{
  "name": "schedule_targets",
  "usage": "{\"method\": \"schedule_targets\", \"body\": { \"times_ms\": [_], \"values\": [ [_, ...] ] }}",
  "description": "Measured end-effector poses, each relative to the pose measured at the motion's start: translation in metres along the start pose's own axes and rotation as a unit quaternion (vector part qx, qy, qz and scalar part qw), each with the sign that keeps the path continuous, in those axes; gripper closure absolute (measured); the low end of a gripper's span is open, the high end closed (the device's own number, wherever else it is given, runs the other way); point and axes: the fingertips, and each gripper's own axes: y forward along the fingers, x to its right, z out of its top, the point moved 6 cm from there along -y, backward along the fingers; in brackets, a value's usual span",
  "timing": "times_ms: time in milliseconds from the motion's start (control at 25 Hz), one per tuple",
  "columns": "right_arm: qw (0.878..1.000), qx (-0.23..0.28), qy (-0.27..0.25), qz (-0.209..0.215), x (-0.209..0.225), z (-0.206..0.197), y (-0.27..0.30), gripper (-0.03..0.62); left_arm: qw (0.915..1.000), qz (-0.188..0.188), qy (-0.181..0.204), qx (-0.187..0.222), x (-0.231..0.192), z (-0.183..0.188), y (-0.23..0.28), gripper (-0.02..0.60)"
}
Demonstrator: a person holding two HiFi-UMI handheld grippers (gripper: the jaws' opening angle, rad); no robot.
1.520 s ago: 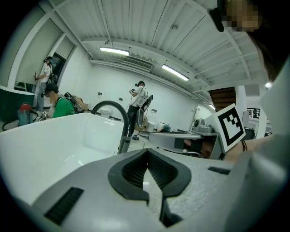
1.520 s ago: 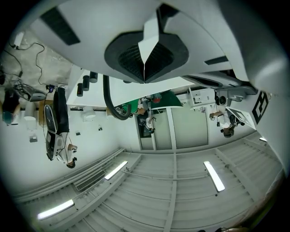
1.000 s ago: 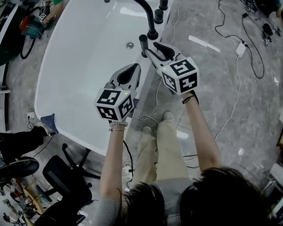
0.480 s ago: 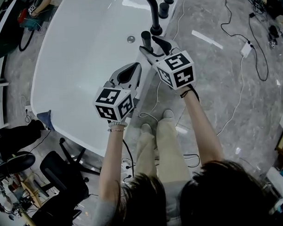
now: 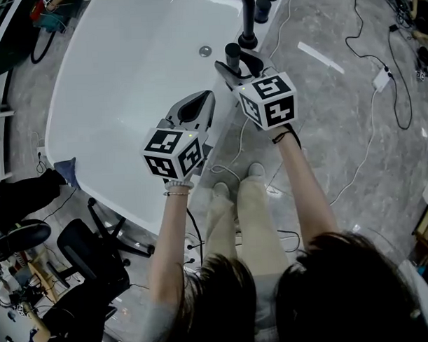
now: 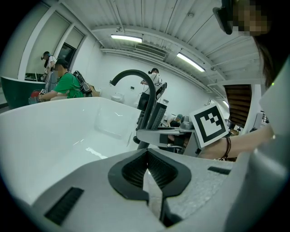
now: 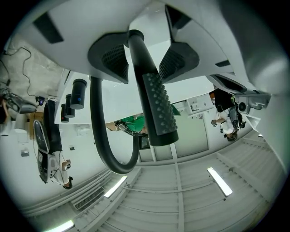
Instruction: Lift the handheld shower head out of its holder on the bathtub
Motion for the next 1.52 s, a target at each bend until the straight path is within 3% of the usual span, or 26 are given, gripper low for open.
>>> {"method": "schedule_targets", "body": {
  "times_ms": [120, 200, 680, 1520],
  "values": [
    [1.000, -0.014, -0.019, -0.002, 0.000, -0.004, 0.004, 0.400, 1.0000, 0.003, -0.004, -0.001, -0.001, -0.004, 0.001, 0.577],
    [0.999, -0.021, -0.032, -0.003, 0.001, -0.006, 0.006, 0.448, 1.0000, 0.004, -0.006, -0.002, -0.002, -0.005, 0.003, 0.577],
    [0.998, -0.026, -0.053, -0.020, -0.004, 0.008, 0.000, 0.462, 1.0000, 0.000, -0.006, 0.003, 0.002, 0.008, 0.001, 0.577],
    [0.998, 0.014, -0.060, -0.027, -0.040, 0.116, -0.081, 0.462, 0.9992, -0.007, 0.014, 0.037, 0.054, 0.098, -0.067, 0.577]
  ]
}}
